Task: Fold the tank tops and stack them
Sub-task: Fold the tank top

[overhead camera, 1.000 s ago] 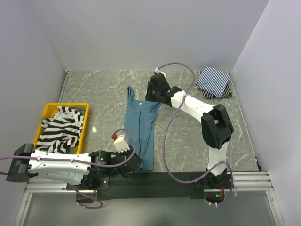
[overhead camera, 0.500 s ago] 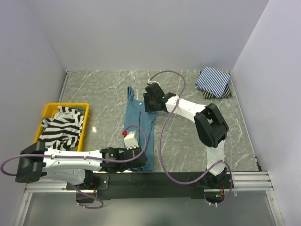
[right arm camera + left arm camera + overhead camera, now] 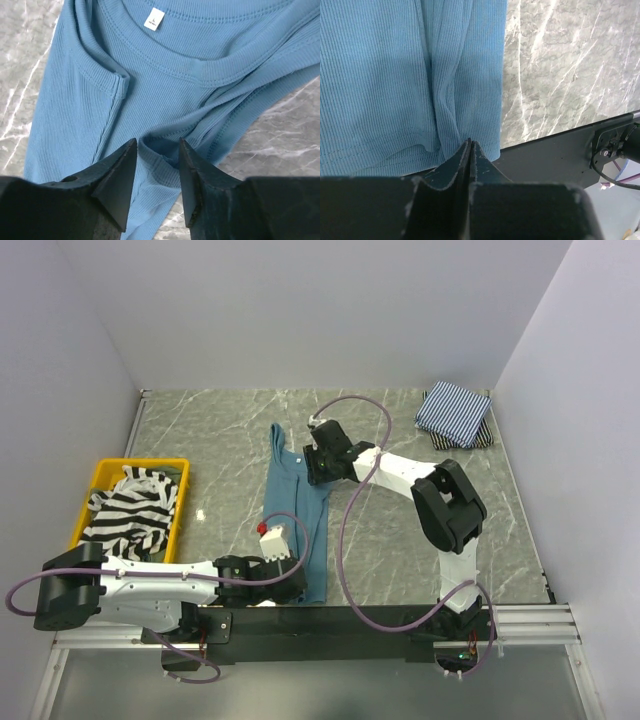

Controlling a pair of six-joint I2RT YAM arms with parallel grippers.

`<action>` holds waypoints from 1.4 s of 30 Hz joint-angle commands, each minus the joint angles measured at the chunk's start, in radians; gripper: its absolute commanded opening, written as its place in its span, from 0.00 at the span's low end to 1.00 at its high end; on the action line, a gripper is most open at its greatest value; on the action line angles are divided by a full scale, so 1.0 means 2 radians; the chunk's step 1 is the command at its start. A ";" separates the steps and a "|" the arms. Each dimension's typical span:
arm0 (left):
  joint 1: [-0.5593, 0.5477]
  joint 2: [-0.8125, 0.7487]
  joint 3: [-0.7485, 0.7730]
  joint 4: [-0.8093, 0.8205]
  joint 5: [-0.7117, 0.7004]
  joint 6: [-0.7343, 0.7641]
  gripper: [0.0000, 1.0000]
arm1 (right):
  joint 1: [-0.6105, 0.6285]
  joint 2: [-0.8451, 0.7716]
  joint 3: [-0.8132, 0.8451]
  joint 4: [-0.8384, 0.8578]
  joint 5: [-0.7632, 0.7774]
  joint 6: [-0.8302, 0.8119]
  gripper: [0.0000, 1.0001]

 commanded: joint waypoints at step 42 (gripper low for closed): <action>0.003 -0.022 -0.036 0.014 0.010 -0.017 0.02 | -0.007 0.083 0.082 0.054 -0.068 0.067 0.00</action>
